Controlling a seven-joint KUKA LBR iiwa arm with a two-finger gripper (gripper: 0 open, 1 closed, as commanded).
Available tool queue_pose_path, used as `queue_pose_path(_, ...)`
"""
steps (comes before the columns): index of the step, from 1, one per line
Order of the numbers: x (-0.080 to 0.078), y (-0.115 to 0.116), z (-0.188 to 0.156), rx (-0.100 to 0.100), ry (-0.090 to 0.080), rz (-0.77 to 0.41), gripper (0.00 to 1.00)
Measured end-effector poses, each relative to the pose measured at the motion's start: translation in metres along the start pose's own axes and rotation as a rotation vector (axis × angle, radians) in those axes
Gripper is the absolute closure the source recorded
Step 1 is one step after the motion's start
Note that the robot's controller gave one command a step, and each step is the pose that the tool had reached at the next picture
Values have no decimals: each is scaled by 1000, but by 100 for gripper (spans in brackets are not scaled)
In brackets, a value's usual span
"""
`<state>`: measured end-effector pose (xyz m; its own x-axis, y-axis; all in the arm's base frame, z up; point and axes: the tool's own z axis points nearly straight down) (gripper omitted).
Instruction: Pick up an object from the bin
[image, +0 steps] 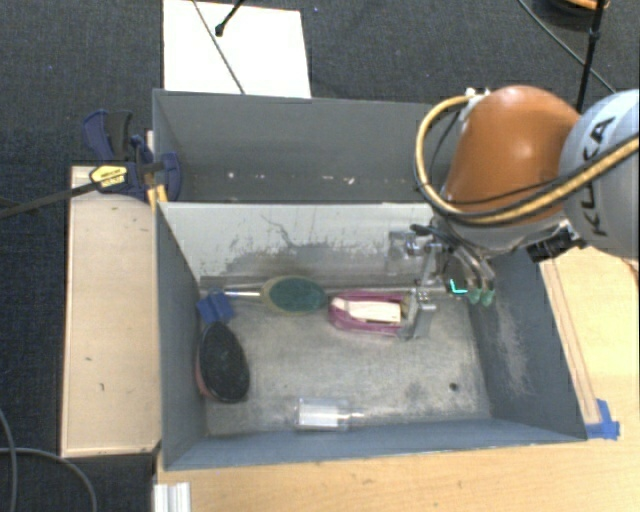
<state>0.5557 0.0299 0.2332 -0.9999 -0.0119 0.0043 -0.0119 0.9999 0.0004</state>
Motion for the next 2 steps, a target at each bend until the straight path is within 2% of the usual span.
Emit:
queue_pose_path(1, -28, -6, 162, -4, -22, 224, 0)
queue_pose_path(2, -11, 5, 131, -2, -11, 270, 0)
